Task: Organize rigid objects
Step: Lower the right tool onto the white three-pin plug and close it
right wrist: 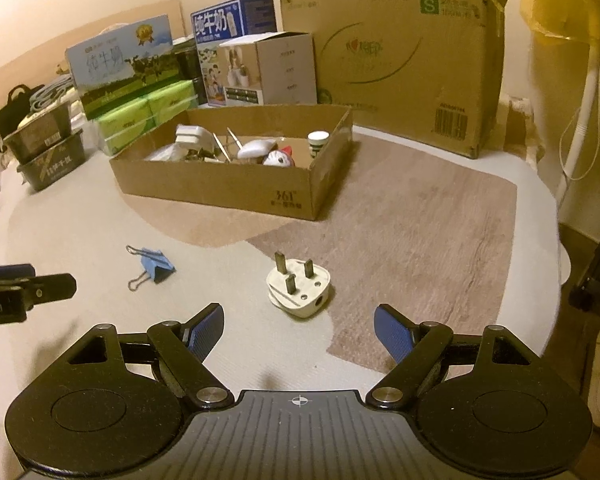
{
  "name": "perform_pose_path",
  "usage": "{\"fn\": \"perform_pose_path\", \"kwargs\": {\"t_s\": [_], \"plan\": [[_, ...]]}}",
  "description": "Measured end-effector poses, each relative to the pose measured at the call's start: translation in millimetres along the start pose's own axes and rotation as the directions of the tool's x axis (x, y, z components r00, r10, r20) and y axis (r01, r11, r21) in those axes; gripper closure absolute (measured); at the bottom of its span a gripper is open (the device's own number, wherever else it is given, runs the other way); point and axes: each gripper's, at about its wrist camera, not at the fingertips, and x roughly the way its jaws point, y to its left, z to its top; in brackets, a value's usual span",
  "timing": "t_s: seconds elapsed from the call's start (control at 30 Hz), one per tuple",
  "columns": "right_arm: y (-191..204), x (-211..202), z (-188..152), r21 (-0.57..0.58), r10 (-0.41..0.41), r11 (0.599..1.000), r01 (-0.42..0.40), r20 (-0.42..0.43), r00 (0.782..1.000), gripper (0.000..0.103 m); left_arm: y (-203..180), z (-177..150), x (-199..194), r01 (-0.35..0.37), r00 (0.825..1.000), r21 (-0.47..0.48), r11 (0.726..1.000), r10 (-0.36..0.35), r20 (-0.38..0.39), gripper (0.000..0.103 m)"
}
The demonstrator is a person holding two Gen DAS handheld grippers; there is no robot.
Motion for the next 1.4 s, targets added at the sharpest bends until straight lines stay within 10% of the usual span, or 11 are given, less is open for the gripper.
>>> {"fn": "perform_pose_path", "kwargs": {"t_s": [0.93,1.23,1.4], "plan": [[-25.2,91.3,7.3,-0.143,0.063,0.987,-0.071,-0.060,0.996,0.022,-0.7,7.4,84.6,0.045,0.997,0.056,0.997,-0.042,-0.060,0.025],[-16.4,99.0,11.6,-0.228,0.108,0.966,-0.120,-0.065,0.992,0.053,-1.1,6.7,89.8,0.061,0.996,0.063,0.996,-0.057,-0.064,0.025],[-14.5,94.7,10.3,-0.181,0.100,0.977,-0.112,-0.076,0.992,0.053,-2.3,8.2,90.4,0.074,0.996,0.087,0.993,-0.069,-0.063,0.025]]}}
